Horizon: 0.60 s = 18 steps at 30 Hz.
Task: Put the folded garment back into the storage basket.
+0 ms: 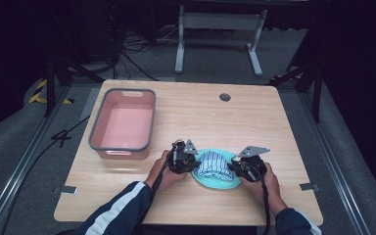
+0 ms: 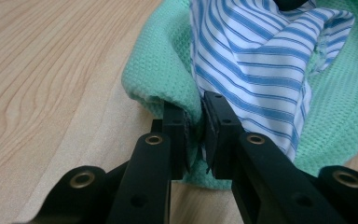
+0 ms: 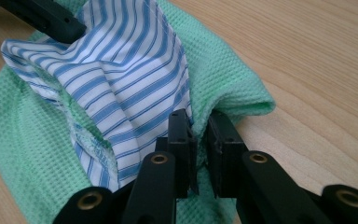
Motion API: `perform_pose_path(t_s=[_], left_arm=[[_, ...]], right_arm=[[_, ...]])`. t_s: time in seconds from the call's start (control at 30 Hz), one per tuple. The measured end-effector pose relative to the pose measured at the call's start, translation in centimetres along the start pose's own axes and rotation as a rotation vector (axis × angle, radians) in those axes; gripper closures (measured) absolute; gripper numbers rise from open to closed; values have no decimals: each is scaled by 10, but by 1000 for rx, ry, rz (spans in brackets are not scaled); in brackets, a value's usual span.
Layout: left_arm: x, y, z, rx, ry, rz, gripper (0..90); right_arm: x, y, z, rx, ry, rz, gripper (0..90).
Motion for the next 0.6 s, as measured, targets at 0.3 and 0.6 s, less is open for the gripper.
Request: perform_pose_path(t_s=[0.3,0.6], left_arm=[[-5,-3,4,15,4,-13,819],[-17,-1,12,18,-22,1,820]], right_arm=[[-6,-1,5,13,-21,1,809],[-16,-1,13,24,-47,11,809]])
Point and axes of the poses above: each handheld gripper's, and its own axes: x roughly forward along the jaws, z roughly out of its top, y roughly to its left, the point moved 7 cm from there along x, roughly forward along the jaws, and after that the axes turned 5 degrees about -z, right-handed, at the moved point
